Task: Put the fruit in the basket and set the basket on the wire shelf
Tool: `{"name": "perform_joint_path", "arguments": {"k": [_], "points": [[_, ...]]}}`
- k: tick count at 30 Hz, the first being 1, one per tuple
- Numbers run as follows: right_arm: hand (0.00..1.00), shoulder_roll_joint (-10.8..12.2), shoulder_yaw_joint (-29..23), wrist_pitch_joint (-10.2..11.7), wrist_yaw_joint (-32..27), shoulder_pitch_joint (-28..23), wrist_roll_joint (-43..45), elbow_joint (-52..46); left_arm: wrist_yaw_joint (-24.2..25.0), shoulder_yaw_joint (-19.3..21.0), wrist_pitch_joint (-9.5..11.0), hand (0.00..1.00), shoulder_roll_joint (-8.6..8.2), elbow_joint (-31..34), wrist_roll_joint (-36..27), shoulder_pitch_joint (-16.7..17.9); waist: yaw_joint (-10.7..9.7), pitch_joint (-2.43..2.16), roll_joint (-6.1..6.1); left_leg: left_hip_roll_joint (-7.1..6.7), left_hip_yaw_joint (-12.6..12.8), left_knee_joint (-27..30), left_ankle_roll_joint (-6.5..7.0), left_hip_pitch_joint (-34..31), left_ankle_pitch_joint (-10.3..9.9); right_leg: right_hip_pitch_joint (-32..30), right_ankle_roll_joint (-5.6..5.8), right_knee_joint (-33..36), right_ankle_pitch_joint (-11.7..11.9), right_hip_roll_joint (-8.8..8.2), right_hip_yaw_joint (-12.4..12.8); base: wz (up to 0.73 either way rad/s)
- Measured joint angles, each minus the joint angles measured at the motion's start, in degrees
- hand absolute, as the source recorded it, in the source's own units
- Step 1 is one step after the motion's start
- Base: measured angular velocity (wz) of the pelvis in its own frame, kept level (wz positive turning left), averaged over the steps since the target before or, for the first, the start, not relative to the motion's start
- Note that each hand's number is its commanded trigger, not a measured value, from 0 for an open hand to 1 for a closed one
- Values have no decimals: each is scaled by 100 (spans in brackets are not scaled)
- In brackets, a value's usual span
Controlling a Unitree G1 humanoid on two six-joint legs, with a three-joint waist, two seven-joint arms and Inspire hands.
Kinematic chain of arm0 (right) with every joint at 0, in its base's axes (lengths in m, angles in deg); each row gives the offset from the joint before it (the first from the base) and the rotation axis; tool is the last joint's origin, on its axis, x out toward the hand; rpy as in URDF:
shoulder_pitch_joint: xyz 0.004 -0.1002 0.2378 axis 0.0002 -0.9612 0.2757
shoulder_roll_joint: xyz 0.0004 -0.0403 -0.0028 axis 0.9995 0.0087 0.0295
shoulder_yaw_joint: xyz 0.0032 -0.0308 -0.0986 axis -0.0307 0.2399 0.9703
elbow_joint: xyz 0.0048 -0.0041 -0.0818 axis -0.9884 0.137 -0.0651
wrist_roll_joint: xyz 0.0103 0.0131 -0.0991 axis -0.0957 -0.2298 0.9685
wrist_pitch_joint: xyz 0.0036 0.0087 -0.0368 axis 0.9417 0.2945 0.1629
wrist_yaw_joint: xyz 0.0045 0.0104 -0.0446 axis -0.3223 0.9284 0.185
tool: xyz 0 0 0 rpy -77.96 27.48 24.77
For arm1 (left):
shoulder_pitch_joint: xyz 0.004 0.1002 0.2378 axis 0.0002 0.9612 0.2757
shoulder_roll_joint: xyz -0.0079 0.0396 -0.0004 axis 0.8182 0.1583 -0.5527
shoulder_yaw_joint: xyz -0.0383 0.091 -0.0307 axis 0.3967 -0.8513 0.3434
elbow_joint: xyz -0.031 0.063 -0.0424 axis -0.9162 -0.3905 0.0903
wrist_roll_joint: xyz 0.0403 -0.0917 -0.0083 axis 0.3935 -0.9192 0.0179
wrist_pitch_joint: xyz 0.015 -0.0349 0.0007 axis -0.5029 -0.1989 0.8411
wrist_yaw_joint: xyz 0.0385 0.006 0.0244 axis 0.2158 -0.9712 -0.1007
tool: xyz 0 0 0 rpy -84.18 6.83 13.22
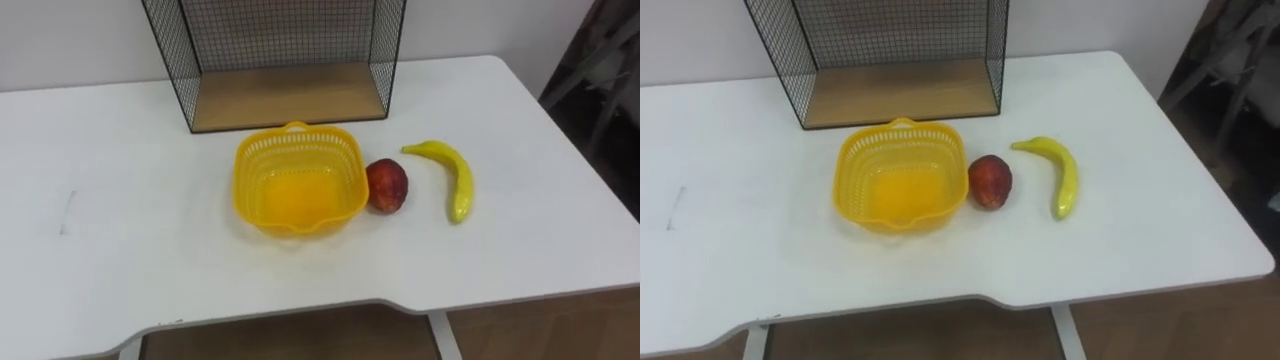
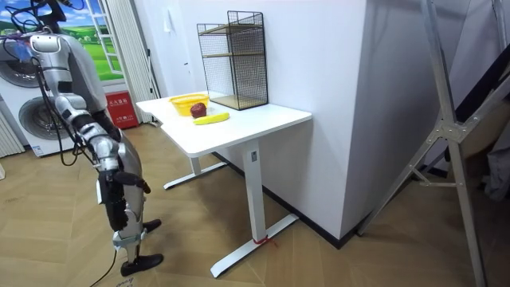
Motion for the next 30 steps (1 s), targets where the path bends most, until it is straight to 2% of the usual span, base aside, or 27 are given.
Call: {"name": "perform_joint_path", "arguments": {"k": [1,3,6,9,13,15,19,21,24,29,30], "points": [[0,-2,7,64,-162,7,195,-266,-8,0,15,0,4,13,0,-4,0,0,0,0,5,5,0,-28,0,-42,4,31,-4,-4,11,-11],[0,-18,85,366,-779,114,1105,-1132,-24,-25,124,0,36,17,-1,-49,57,5,-8,0,13,24,5,-119,3,-154,-3,54,6,-2,54,-7],[0,-39,283,611,-1231,119,2150,-2003,-26,-66,306,0,38,20,-1,-99,111,8,-7,-5,11,-2,7,-115,2,-165,-2,31,8,-2,81,-5],[0,-44,640,731,-1618,85,3175,-2773,-49,-233,386,0,52,9,-58,-66,147,15,0,-10,24,-63,7,-104,3,-176,-1,35,8,0,91,-1],[0,-65,996,859,-1809,70,4277,-3491,-45,-451,457,0,52,11,-61,-70,250,18,-16,-10,84,-126,5,-69,2,-198,0,19,7,6,153,-9],[0,-194,1221,937,-1808,60,4634,-3892,-45,-454,594,0,59,-8,-91,-111,318,36,-44,-12,92,-150,5,-66,2,-215,0,25,7,6,169,-2],[0,-292,1633,999,-1449,61,4937,-4520,-31,-584,733,0,66,-148,-144,-148,403,44,-72,-12,109,-174,4,-62,2,-240,0,32,7,7,205,-4],[0,-497,1909,1021,-1028,69,4926,-4570,-4,-618,759,0,76,-187,-142,-146,471,59,-120,-11,108,-173,4,-56,2,-230,-1,31,9,7,196,0],[0,-680,2246,1014,-350,80,4899,-4568,99,-719,762,0,121,-185,-139,-120,486,85,-166,-6,91,-170,3,-71,2,-226,-5,32,14,6,153,5],[0,-775,2622,996,583,83,4900,-4461,158,-959,756,0,212,-144,-121,-88,518,78,-192,-8,14,-160,2,-87,0,-158,0,24,32,3,52,8],[0,-788,2693,938,787,78,4901,-4449,158,-957,756,0,216,-125,-107,-87,564,73,-186,-8,11,-159,2,-77,0,-152,0,24,33,4,52,5]]}}
